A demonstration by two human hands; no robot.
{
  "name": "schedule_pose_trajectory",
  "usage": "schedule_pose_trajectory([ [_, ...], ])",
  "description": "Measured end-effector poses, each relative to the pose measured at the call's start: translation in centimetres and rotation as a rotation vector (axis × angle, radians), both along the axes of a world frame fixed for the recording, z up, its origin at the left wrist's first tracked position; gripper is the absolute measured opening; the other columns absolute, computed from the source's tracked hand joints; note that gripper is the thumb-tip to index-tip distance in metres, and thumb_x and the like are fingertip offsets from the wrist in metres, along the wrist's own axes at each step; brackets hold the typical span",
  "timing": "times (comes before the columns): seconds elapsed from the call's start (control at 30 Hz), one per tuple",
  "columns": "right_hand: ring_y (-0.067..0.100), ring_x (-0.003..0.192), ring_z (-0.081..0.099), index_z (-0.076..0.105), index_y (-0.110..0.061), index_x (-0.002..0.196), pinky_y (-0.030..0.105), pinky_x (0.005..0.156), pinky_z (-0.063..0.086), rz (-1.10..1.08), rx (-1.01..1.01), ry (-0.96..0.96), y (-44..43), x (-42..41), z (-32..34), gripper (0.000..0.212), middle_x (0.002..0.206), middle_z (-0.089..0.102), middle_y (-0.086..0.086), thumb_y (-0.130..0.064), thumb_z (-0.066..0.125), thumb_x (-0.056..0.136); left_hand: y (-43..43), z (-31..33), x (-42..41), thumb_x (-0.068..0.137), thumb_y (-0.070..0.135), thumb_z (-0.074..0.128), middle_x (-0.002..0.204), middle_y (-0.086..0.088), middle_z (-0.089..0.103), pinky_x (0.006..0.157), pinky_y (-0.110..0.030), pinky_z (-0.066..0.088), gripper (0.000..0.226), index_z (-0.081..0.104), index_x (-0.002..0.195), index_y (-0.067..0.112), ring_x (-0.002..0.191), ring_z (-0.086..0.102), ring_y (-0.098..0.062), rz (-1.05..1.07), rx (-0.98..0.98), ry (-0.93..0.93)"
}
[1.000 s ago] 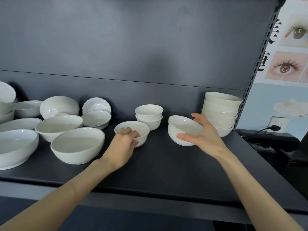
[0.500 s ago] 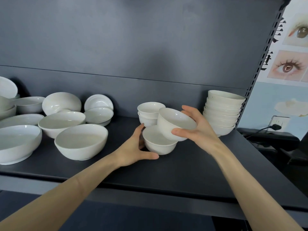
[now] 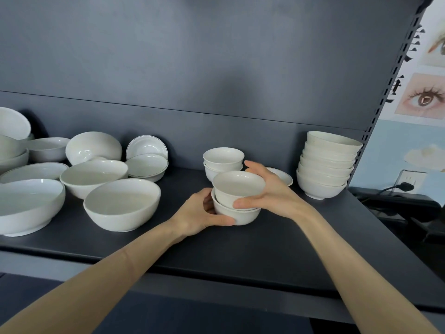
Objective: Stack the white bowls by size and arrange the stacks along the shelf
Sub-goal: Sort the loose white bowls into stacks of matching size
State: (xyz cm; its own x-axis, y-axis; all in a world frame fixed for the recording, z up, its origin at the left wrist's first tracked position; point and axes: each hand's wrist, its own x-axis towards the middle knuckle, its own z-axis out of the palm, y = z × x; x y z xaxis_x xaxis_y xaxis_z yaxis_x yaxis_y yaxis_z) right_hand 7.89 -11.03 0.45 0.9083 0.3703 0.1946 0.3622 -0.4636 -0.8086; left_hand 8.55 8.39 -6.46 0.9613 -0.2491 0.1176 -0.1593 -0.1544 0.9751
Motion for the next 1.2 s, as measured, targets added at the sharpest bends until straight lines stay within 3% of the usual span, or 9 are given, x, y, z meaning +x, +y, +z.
schedule_pose_trajectory([
  [0.23,-0.011,0.112,0.045,0.035,-0.041,0.134,0.004,0.083,0.039,0.05,-0.044,0.033,-0.5,0.3,-0.2,0.084,0.125,0.046,-0.027,-0.019,0.084,0.069,0.3,-0.1,0.2,0.065,-0.003,0.083,0.118,0.0,0.067,0.09,-0.021,0.053,0.07,0.053,0.126,0.011,0.11,0.064,-0.009,-0.029,-0.019,0.015],
  [0.33,-0.026,0.092,0.05,0.045,-0.043,0.112,-0.002,0.073,0.04,0.097,-0.019,0.03,-1.0,0.0,0.0,0.06,0.107,0.052,-0.032,-0.008,0.078,0.076,0.3,-0.1,0.1,0.066,-0.005,0.082,0.116,0.001,0.068,0.088,-0.019,0.053,0.066,0.055,0.124,0.012,0.11,0.064,-0.01,-0.033,-0.03,0.021],
  [0.43,-0.026,0.079,0.054,0.047,-0.04,0.095,0.0,0.072,0.042,0.108,0.018,0.033,-1.1,-0.3,-0.2,0.051,0.087,0.06,-0.032,0.004,0.069,0.081,0.3,0.0,0.2,0.066,-0.003,0.083,0.117,0.0,0.068,0.089,-0.021,0.053,0.067,0.055,0.125,0.012,0.11,0.064,-0.011,-0.04,-0.024,0.021],
  [0.63,-0.02,0.087,0.055,0.05,-0.046,0.1,0.006,0.079,0.047,0.034,0.091,0.019,-1.2,0.3,-1.9,0.049,0.102,0.057,-0.027,-0.011,0.076,0.078,0.3,0.0,0.2,0.066,-0.002,0.083,0.116,0.001,0.069,0.089,-0.021,0.053,0.066,0.056,0.124,0.012,0.109,0.065,-0.01,-0.038,-0.013,0.018],
  [0.93,-0.024,0.082,0.055,0.049,-0.041,0.094,0.001,0.073,0.043,0.031,0.056,0.066,-1.7,0.5,-1.6,0.048,0.091,0.058,-0.034,-0.005,0.075,0.078,0.4,0.4,0.0,0.069,-0.006,0.079,0.114,0.001,0.07,0.085,-0.017,0.052,0.06,0.058,0.122,0.014,0.105,0.066,-0.007,-0.064,0.0,0.018],
  [1.0,-0.023,0.083,0.054,0.051,-0.038,0.098,0.002,0.077,0.042,0.018,0.037,0.077,-1.8,0.6,-1.3,0.044,0.091,0.056,-0.033,-0.015,0.081,0.074,0.3,0.6,0.0,0.069,-0.006,0.079,0.109,0.001,0.072,0.081,-0.015,0.052,0.056,0.061,0.117,0.017,0.101,0.067,-0.006,-0.067,0.024,0.013],
  [1.1,0.005,0.107,0.055,0.047,-0.015,0.13,0.026,0.103,0.042,-0.018,-0.022,0.052,-2.6,0.9,-1.2,0.09,0.11,0.056,-0.01,-0.047,0.088,0.057,-0.4,0.9,0.2,0.067,-0.001,0.083,0.107,-0.002,0.073,0.087,-0.02,0.053,0.052,0.064,0.112,0.019,0.101,0.068,-0.012,-0.073,0.081,-0.006],
  [1.13,0.012,0.109,0.055,0.044,-0.013,0.132,0.029,0.103,0.042,-0.034,-0.031,0.061,-3.1,0.7,-1.0,0.088,0.114,0.056,-0.003,-0.039,0.088,0.061,-0.9,1.0,0.3,0.066,0.001,0.084,0.107,-0.004,0.073,0.089,-0.023,0.053,0.052,0.064,0.111,0.018,0.102,0.068,-0.014,-0.072,0.099,-0.011],
  [1.2,0.003,0.103,0.055,0.05,-0.031,0.121,0.017,0.093,0.046,-0.062,-0.036,0.054,-4.3,0.2,-0.7,0.064,0.111,0.055,-0.015,-0.021,0.085,0.068,-2.2,1.1,0.6,0.064,0.003,0.085,0.107,-0.005,0.073,0.092,-0.027,0.054,0.053,0.064,0.112,0.015,0.102,0.068,-0.015,-0.076,0.112,-0.012],
])
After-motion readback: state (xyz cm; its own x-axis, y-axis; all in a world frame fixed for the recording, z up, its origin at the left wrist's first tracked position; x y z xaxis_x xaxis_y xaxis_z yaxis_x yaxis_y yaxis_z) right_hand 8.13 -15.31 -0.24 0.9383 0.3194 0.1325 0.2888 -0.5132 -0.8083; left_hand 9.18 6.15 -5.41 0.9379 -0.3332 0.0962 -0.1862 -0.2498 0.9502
